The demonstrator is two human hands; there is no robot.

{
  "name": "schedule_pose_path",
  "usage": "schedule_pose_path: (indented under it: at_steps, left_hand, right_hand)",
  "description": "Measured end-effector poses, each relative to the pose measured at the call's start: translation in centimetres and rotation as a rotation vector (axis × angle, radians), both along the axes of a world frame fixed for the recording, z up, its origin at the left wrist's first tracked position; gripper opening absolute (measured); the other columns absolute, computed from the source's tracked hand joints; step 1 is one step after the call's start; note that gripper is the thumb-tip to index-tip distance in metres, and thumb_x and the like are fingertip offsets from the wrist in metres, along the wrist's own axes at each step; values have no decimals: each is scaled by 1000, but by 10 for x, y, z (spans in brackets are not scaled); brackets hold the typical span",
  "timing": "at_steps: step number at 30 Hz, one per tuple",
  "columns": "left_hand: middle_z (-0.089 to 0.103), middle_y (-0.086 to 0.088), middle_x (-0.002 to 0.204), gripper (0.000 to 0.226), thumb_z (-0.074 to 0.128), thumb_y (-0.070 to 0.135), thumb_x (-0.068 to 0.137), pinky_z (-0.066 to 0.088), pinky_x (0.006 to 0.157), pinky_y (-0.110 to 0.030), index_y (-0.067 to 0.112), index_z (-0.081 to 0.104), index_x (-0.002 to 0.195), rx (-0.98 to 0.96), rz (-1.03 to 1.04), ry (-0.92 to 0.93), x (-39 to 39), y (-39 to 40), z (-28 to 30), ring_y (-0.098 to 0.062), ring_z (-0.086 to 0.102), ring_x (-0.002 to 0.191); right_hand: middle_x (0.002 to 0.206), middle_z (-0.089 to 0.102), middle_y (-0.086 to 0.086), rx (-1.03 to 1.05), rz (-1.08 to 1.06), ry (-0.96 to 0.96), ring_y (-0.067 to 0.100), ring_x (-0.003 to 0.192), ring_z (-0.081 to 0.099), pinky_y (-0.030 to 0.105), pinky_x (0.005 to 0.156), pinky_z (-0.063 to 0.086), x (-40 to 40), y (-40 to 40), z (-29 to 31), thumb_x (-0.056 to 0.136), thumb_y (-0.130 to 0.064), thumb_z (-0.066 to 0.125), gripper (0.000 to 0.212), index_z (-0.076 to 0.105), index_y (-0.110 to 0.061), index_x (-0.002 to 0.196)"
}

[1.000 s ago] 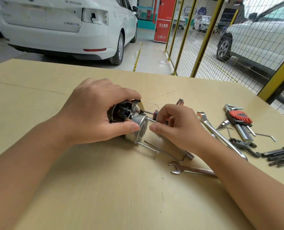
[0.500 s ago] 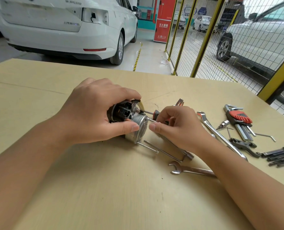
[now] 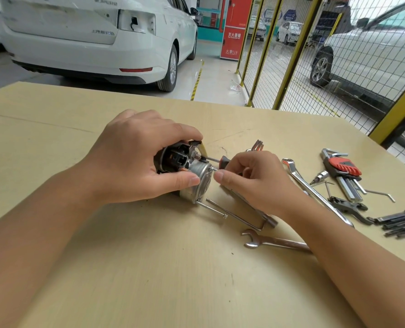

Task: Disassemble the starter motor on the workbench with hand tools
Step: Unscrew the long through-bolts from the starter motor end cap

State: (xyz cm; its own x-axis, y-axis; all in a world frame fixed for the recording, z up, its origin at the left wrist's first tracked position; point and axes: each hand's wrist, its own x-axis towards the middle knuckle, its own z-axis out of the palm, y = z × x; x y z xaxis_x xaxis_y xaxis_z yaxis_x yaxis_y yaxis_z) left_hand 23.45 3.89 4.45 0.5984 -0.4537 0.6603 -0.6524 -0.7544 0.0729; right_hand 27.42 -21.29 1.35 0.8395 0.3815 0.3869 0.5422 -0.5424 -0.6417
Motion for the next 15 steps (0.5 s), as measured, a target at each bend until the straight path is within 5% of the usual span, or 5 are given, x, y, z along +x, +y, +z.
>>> schedule_pose_path:
  at_steps: [4, 11, 15]
  left_hand:
    - [73, 11, 101, 58, 67, 65, 79, 48, 81, -49, 27, 71, 122, 0, 3, 5, 0, 0, 0, -25, 66, 90]
    - [73, 12, 102, 58, 66, 66, 79, 45, 81, -44, 28, 70, 123, 1, 4, 7, -1, 0, 0, -23, 65, 90]
    - [73, 11, 101, 58, 66, 66, 79, 44, 82, -43, 28, 70, 122, 0, 4, 4, -1, 0, 1, -24, 66, 90]
  right_hand:
    - [40, 47, -17, -46, 21, 94, 1, 40, 42, 11, 45, 30, 1, 0, 0, 100, -29, 58, 40, 70, -9, 68]
    - [52, 55, -29, -18, -15, -27, -4, 51, 51, 8, 49, 33, 0, 1, 1, 81, -28, 83, 25, 63, -24, 66]
    - [49, 51, -16, -34, -2, 45, -1, 46, 43, 12, 48, 32, 1, 0, 0, 91, -39, 71, 34, 68, -12, 69]
